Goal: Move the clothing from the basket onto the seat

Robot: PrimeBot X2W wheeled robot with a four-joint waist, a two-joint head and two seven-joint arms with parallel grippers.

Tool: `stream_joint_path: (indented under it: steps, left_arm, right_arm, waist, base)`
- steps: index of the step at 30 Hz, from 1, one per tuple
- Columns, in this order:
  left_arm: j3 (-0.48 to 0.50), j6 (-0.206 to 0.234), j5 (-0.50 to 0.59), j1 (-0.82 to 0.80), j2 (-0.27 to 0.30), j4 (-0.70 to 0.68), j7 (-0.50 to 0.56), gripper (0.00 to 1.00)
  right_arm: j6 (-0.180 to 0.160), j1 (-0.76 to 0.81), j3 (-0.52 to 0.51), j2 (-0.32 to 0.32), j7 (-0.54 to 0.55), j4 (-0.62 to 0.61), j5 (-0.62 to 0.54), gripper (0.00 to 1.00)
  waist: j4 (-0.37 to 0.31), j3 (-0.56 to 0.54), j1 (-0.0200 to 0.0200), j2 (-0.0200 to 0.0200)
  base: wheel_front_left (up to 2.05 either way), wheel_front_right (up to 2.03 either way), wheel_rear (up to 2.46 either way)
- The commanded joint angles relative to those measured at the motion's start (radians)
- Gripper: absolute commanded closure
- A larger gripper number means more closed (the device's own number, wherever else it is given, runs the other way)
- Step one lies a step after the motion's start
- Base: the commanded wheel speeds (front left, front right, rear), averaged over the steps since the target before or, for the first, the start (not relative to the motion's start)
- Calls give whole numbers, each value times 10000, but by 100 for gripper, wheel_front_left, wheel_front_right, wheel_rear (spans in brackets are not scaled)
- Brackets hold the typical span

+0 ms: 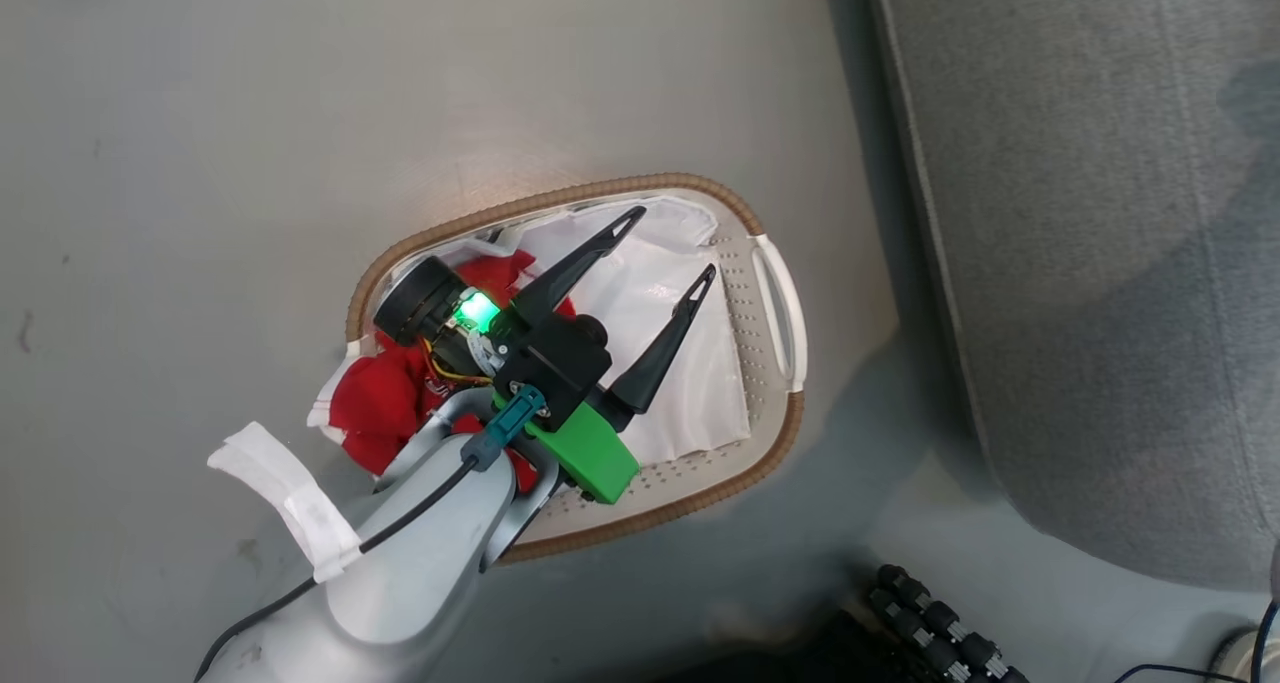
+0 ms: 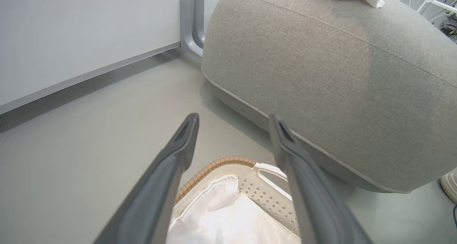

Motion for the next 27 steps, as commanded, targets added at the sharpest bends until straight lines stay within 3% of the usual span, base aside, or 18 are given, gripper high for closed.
stream_joint_path:
  steps: [1,3,4,5,14,27]
  left_arm:
    - [20,45,25,-156,13,27,-83,0]
    - [49,75,-18,-183,-14,47,-80,0]
    - [68,91,-34,-179,-18,50,-86,0]
    - [98,86,-55,-162,-20,35,-91,0]
    - [462,173,-434,361,-339,128,-172,0]
    - [2500,210,-800,2184,-844,-231,-168,0]
  right_arm:
    - [-10,189,-58,18,-4,16,-78,100]
    - [-10,398,-79,130,-4,-6,-106,69]
    - [-10,509,-72,211,-4,-28,-110,5]
    - [-10,648,-42,287,-4,-101,-99,0]
    - [-10,2444,665,498,-4,-937,446,0]
    - [-10,3572,2773,449,-3,-1707,1089,0]
  waist:
    - [329,294,-2,79]
    - [316,228,-2,79]
    - [296,180,-2,79]
    - [271,107,-2,79]
    - [595,-1309,-2,79]
    - [1417,-4150,-2,79]
  base:
    - [0,0,0]
    - [0,0,0]
    - [0,0,0]
    - [0,0,0]
    - [0,0,0]
    - [0,0,0]
